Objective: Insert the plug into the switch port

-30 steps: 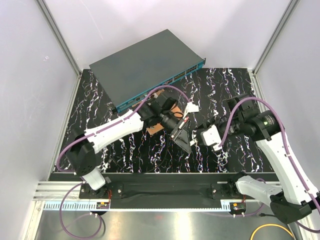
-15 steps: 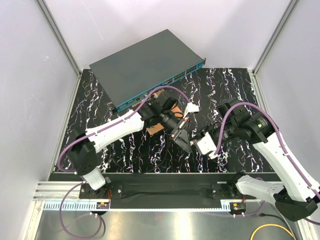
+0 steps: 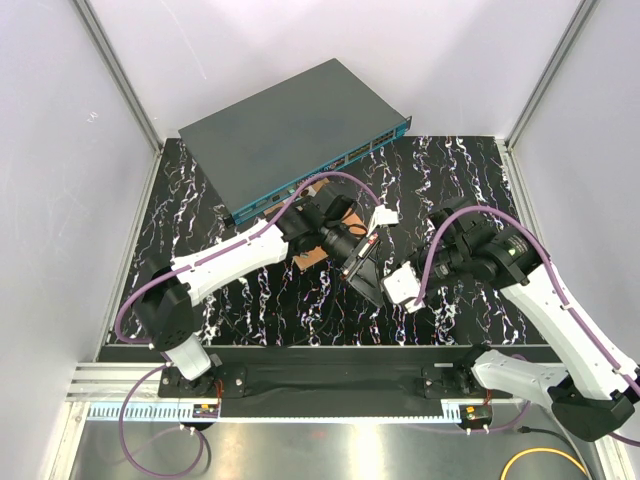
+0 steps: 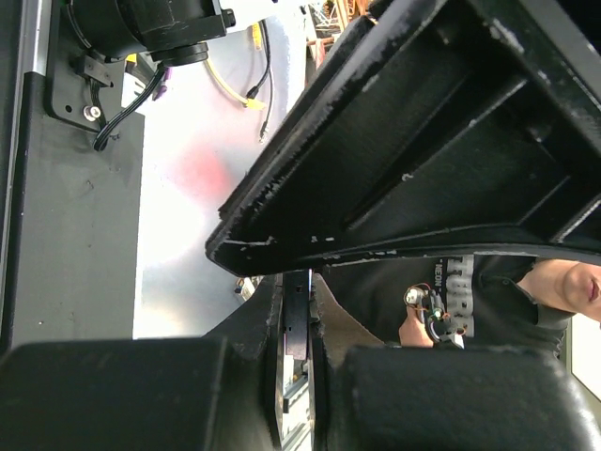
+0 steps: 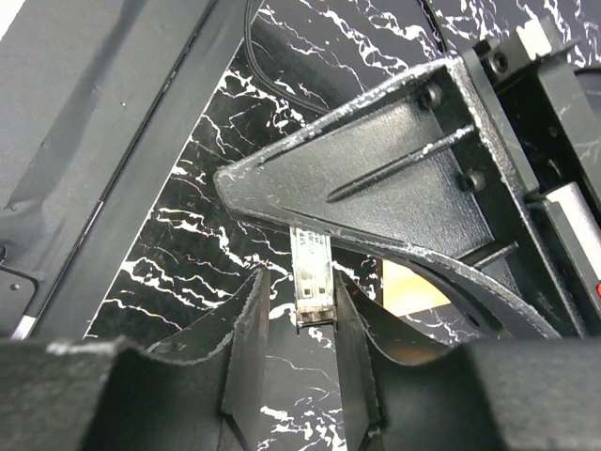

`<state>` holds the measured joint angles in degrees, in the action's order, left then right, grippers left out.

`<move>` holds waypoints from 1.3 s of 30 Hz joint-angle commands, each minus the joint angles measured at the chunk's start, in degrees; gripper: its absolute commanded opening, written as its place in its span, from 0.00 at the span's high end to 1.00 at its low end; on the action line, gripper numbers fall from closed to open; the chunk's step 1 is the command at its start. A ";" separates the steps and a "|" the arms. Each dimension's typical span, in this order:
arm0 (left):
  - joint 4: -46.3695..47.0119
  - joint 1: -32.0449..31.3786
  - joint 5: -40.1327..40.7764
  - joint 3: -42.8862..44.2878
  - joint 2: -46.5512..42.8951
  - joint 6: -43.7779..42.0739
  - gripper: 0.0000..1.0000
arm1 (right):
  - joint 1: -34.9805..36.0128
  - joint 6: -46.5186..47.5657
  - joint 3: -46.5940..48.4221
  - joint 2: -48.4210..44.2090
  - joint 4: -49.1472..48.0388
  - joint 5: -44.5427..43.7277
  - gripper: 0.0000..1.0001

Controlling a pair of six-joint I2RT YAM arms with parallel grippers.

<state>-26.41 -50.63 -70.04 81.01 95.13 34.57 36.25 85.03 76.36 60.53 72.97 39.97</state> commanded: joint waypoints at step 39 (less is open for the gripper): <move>15.41 47.59 27.67 12.34 -24.52 -1.72 0.01 | 2.51 -61.71 6.59 7.83 -26.39 -23.06 1.00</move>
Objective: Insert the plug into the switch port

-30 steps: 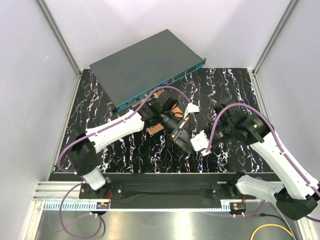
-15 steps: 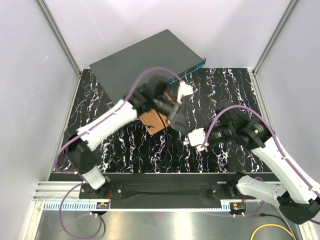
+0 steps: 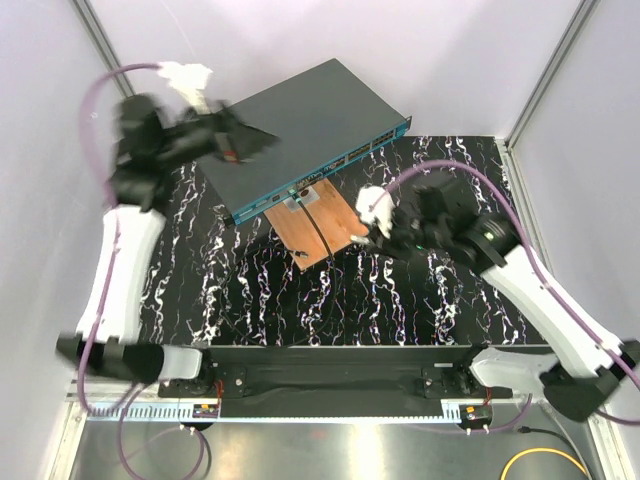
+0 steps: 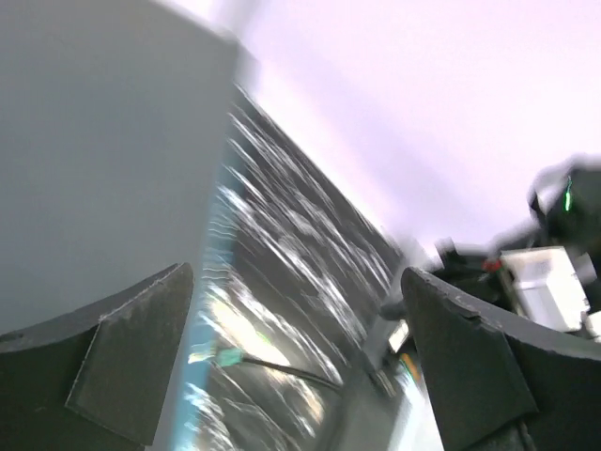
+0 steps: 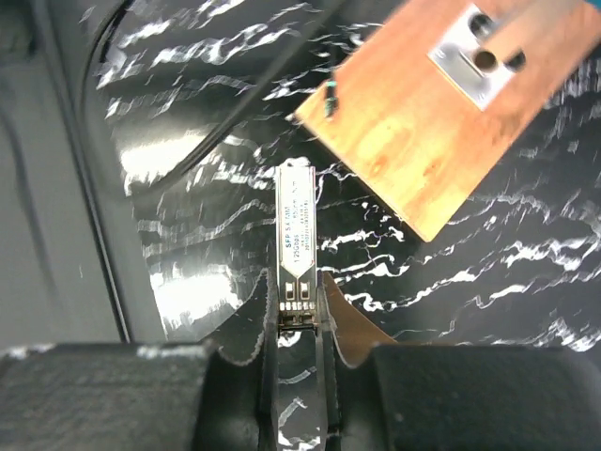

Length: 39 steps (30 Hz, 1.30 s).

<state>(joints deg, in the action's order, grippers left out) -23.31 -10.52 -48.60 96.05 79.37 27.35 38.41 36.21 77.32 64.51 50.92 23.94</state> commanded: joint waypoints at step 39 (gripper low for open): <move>11.71 24.15 16.43 -42.61 -30.07 19.05 0.01 | 0.35 -39.46 31.14 30.32 -4.07 -32.38 1.00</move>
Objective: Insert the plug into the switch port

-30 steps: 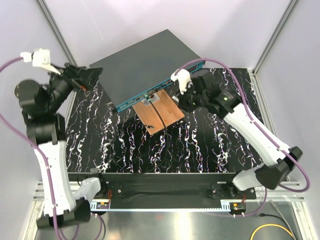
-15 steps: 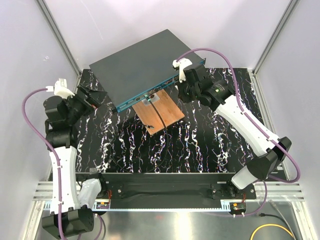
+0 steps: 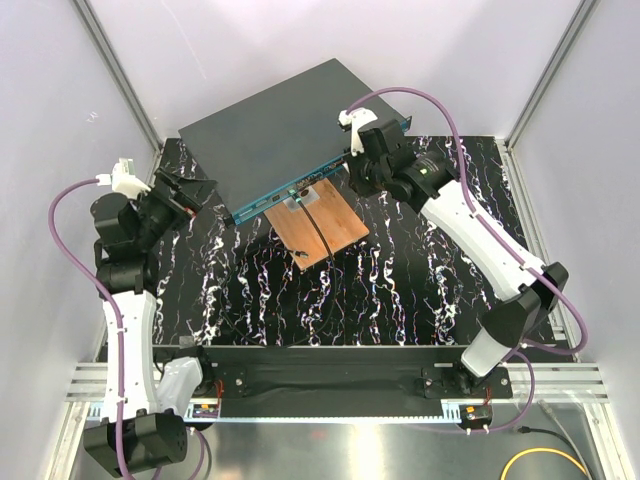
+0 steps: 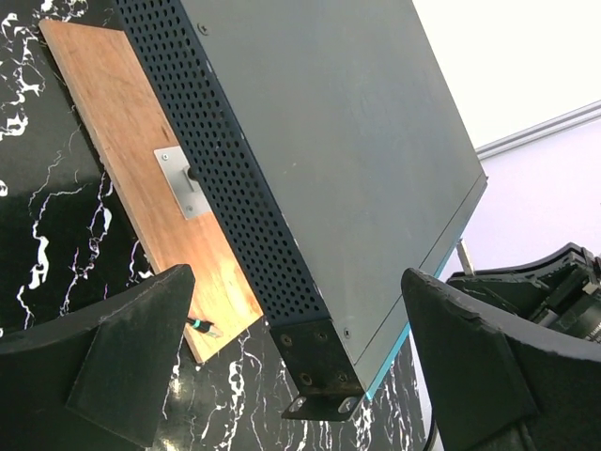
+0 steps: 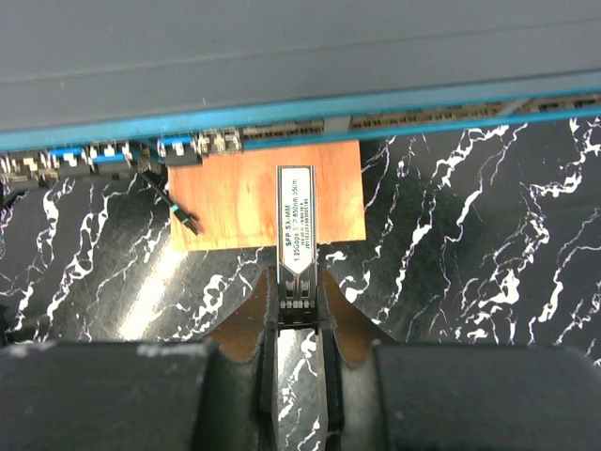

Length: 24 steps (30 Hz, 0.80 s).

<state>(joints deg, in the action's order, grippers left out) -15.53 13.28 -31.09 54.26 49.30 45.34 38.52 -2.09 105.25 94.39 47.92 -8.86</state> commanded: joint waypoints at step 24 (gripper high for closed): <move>7.36 0.34 -2.31 -4.07 -2.01 4.23 0.01 | 0.32 -1.52 7.69 4.75 0.07 1.04 1.00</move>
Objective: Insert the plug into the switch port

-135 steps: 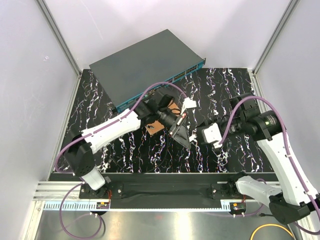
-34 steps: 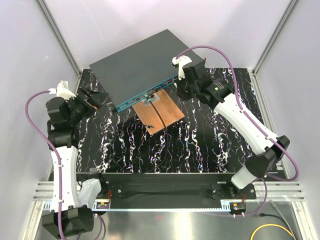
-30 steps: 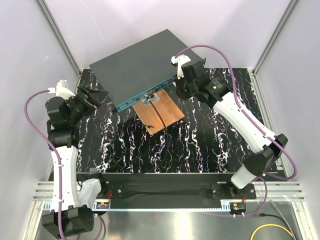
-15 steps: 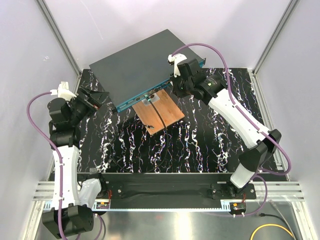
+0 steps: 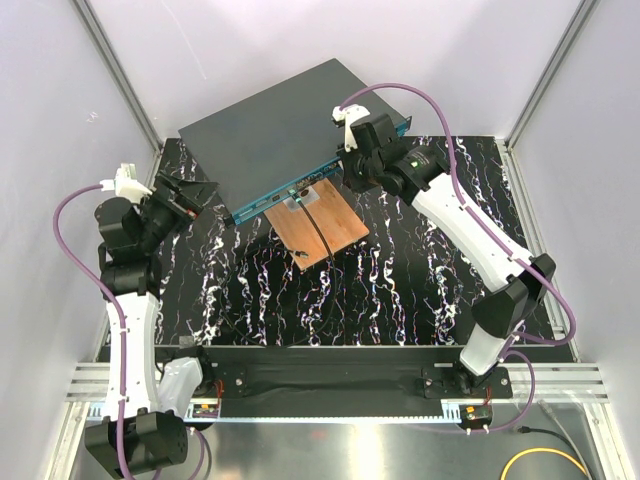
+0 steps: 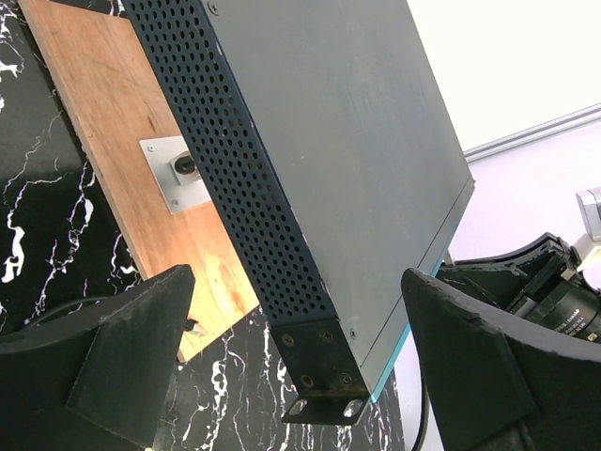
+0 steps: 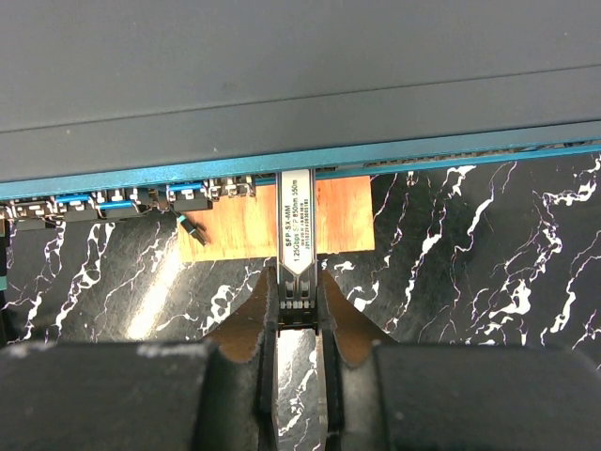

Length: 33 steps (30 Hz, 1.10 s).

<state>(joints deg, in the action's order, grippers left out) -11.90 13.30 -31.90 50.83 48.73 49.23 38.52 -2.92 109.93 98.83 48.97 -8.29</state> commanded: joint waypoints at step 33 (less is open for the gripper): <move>6.36 0.32 -2.82 -2.49 -1.18 2.01 0.01 | 0.32 -0.07 3.10 -1.53 -0.89 -0.49 1.00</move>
<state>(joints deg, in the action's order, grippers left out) -9.30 13.30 -33.23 48.99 48.07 50.94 38.52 -2.92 110.98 99.31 49.80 -7.62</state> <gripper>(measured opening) 0.987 0.182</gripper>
